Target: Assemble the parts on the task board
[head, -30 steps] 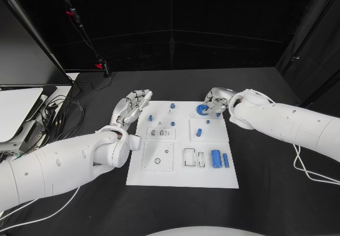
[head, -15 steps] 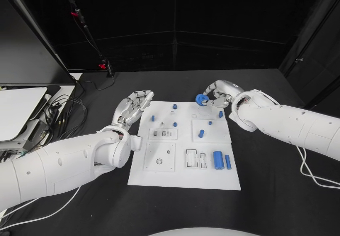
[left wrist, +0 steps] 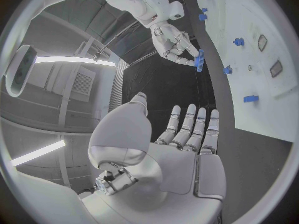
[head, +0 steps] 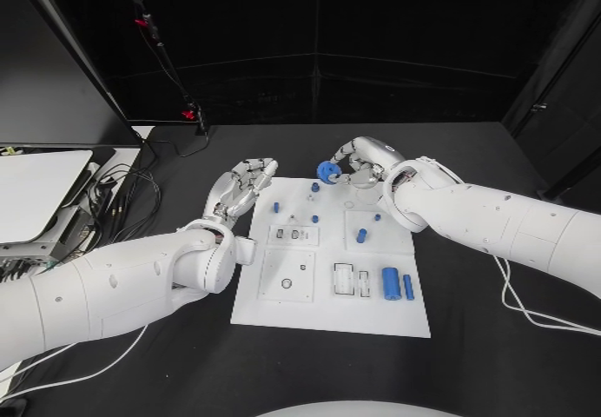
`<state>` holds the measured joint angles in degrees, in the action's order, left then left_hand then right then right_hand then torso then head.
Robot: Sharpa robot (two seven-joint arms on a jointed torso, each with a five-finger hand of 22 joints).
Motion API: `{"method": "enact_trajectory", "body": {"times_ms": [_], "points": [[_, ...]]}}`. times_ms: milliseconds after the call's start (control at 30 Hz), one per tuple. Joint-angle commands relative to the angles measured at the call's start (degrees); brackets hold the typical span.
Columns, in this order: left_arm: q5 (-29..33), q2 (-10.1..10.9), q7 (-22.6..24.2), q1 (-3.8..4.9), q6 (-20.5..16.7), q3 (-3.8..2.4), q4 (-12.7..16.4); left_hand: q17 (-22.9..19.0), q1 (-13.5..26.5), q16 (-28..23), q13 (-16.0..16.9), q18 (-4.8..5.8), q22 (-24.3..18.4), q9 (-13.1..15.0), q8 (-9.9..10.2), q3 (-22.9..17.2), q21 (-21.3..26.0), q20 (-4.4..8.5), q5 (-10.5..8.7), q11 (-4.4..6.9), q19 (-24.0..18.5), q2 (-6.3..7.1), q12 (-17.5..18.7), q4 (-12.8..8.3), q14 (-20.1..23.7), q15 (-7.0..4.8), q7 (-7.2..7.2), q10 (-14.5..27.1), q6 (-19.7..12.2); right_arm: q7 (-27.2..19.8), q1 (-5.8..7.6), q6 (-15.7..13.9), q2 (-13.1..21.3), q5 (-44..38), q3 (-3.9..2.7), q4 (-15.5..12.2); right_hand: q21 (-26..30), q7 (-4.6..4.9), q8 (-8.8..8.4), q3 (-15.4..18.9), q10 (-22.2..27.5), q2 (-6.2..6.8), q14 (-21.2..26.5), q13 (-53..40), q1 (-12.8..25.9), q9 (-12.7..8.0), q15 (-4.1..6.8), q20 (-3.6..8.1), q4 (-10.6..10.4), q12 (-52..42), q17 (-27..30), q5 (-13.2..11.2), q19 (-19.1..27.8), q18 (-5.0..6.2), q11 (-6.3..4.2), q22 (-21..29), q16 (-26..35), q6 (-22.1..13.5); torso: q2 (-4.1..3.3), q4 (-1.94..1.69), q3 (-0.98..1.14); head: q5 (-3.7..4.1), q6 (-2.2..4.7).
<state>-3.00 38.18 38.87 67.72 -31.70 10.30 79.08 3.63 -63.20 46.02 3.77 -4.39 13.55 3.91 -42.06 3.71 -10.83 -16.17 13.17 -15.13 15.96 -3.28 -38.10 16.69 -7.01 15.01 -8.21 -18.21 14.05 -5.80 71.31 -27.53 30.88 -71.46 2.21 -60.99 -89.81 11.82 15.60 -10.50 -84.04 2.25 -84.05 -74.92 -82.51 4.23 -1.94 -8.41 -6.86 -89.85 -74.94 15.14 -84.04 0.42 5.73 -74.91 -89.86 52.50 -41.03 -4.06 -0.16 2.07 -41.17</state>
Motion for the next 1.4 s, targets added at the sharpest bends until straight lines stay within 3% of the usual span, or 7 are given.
{"method": "enact_trajectory", "body": {"times_ms": [33,367,700,1133,1400], "points": [[-0.4,0.0,15.5,0.12,0.4,-0.05,0.1,0.1,-0.4,0.2,0.0,-0.88,0.1,-0.1,-0.2,0.5,-0.3,-0.35,0.19,-0.03,0.0,-0.37,-0.3,0.0,0.0,0.21,-8.85,-0.2,0.3,0.2,0.16,2.0,-1.1,-1.4,-0.05,0.8,-0.2,-2.95,-0.38,-0.4,-6.0,-0.19,-6.0,-15.1,-0.5,0.1,0.4,0.45,0.1,-0.1,-15.1,0.3,-6.0,-0.42,-0.48,-15.1,-0.1,3.4,-0.02,-0.09,0.07,-0.62,-0.12],[-0.4,0.0,15.5,0.13,0.3,-0.06,0.1,0.1,-0.5,0.2,0.0,-0.88,0.1,-0.1,-0.2,0.6,-0.3,-0.35,0.21,-0.03,0.0,-0.37,-0.3,0.0,0.0,0.21,-8.85,-0.3,0.4,2.3,0.07,6.6,-5.1,-3.4,-0.04,4.1,-0.2,-2.94,-0.73,-0.5,-6.0,-0.17,-6.0,-15.1,-0.7,0.0,0.4,0.47,0.3,-0.1,-15.1,0.2,-6.0,-0.42,-0.47,-15.1,-0.1,3.6,-0.02,0.18,0.04,-1.56,-0.36],[-0.4,-0.1,15.4,0.13,0.3,-0.06,0.0,0.1,-0.5,0.2,0.0,-0.88,0.1,-0.1,-0.2,0.6,-0.3,-0.35,0.21,-0.03,0.0,-0.37,-0.3,0.0,0.0,0.21,-8.85,-0.3,0.4,3.5,-0.22,9.3,-6.9,-4.6,-0.04,5.6,-0.2,-2.93,-0.86,-0.6,-6.0,-0.17,-6.0,-15.1,-0.8,0.0,0.4,0.47,0.4,-0.1,-15.1,0.2,-6.0,-0.42,-0.47,-15.1,-0.1,3.7,0.0,0.25,0.05,-1.67,-0.6],[-0.4,-0.2,15.3,0.13,0.3,-0.06,0.0,0.1,-0.5,0.3,0.0,-0.88,0.1,-0.1,-0.2,0.6,-0.4,-0.36,0.23,-0.03,0.0,-0.4,-0.3,0.0,-0.1,0.21,-8.85,-0.3,0.4,4.5,-0.8,10.7,-8.7,-7.5,-0.03,8.0,-0.2,-2.82,-1.39,-0.7,-6.0,0.0,-6.0,-15.1,-0.9,-0.2,0.38,0.47,0.5,-0.1,-15.1,0.1,-6.0,-0.42,-0.39,-15.1,-0.1,3.7,0.01,0.21,-0.02,-2.06,-0.81],[-0.4,-0.3,15.3,0.13,0.2,-0.06,0.0,0.1,-0.5,0.3,0.0,-0.88,0.1,-0.1,-0.2,0.6,-0.4,-0.36,0.23,-0.03,0.0,-0.4,-0.3,0.0,-0.1,0.21,-8.85,-0.3,0.4,4.3,-0.89,10.9,-9.5,-7.6,-0.03,9.2,-0.2,-2.78,-1.64,-0.9,-6.0,-0.07,-6.0,-15.1,-0.9,-0.2,0.36,0.45,0.6,-0.1,-15.1,0.1,-6.0,-0.42,-0.36,-15.1,-0.1,3.7,0.01,0.2,0.05,-2.51,-1.06]]}}
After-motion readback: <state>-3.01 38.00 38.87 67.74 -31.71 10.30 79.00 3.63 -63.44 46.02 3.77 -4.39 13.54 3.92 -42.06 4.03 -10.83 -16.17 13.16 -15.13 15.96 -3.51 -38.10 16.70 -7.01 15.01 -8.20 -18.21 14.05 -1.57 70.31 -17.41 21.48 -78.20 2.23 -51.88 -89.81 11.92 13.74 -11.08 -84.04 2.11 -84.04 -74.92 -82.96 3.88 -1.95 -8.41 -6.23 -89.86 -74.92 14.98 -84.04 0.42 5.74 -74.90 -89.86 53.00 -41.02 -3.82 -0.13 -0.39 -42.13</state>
